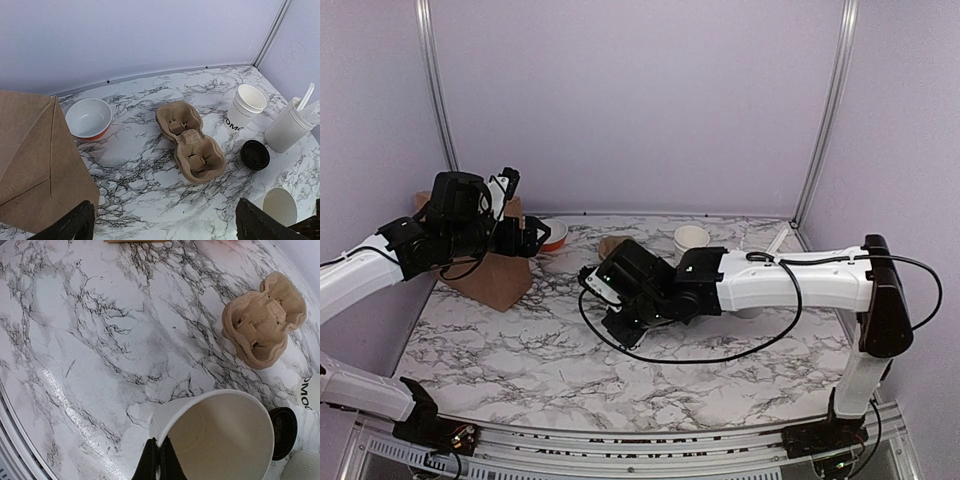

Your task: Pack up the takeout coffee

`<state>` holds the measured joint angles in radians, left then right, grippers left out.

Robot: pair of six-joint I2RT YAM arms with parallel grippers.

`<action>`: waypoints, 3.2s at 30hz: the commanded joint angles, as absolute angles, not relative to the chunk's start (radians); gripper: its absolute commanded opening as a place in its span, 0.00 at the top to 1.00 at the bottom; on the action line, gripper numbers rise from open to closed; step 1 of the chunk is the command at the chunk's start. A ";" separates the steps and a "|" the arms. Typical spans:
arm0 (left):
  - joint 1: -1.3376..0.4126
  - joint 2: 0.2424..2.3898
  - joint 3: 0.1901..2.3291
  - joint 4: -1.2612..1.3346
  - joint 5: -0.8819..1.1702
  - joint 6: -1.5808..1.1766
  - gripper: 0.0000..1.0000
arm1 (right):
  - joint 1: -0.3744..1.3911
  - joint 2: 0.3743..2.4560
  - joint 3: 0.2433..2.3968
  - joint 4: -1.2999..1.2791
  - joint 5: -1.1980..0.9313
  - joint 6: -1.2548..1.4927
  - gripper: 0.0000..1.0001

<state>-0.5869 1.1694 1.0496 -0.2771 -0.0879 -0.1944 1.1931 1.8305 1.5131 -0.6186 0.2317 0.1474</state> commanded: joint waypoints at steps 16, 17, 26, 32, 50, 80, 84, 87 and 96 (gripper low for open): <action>-0.577 1.189 1.047 -0.258 -0.082 -0.198 0.01 | 1.257 1.906 1.551 -0.578 0.204 0.180 1.00; -0.577 1.190 1.047 -0.258 -0.081 -0.198 0.01 | 1.258 1.909 1.555 -0.582 0.204 0.183 1.00; -0.578 1.191 1.048 -0.260 -0.077 -0.199 0.01 | 1.264 1.891 1.564 -0.590 0.194 0.199 0.69; -0.577 1.192 1.048 -0.259 -0.078 -0.198 0.01 | 1.263 1.856 1.574 -0.599 0.183 0.205 0.57; -0.577 1.190 1.049 -0.259 -0.072 -0.199 0.01 | 1.047 1.686 1.451 -0.579 0.198 0.219 0.47; -0.577 1.202 1.051 -0.263 -0.064 -0.200 0.01 | 0.713 1.867 1.312 -0.394 0.087 0.153 0.51; -0.576 1.204 1.051 -0.263 -0.063 -0.199 0.01 | 0.713 1.888 1.322 -0.401 0.090 0.152 0.53; -0.575 1.203 1.051 -0.263 -0.063 -0.201 0.01 | 0.713 1.902 1.325 -0.401 0.094 0.153 0.56; -0.577 1.208 1.052 -0.267 -0.061 -0.199 0.01 | 0.713 1.928 1.342 -0.436 0.084 0.155 0.64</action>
<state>-0.5804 1.1980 1.0496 -0.2775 -0.0776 -0.1978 0.7185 1.9133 1.2991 -0.4213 0.0940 0.1562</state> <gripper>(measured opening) 0.993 0.373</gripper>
